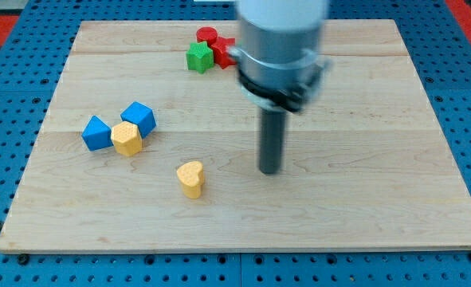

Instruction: Push the yellow heart into the yellow hexagon

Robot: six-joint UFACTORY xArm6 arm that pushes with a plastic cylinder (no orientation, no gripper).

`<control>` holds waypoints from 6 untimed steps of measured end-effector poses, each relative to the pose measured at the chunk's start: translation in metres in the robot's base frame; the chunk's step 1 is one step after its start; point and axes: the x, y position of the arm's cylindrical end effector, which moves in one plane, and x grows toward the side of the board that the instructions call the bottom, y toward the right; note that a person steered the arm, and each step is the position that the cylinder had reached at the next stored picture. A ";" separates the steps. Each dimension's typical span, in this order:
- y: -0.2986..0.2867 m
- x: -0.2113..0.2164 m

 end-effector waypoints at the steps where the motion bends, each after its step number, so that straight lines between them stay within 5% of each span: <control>1: -0.055 0.036; 3: -0.190 -0.042; 4: -0.203 -0.041; 6: -0.125 -0.038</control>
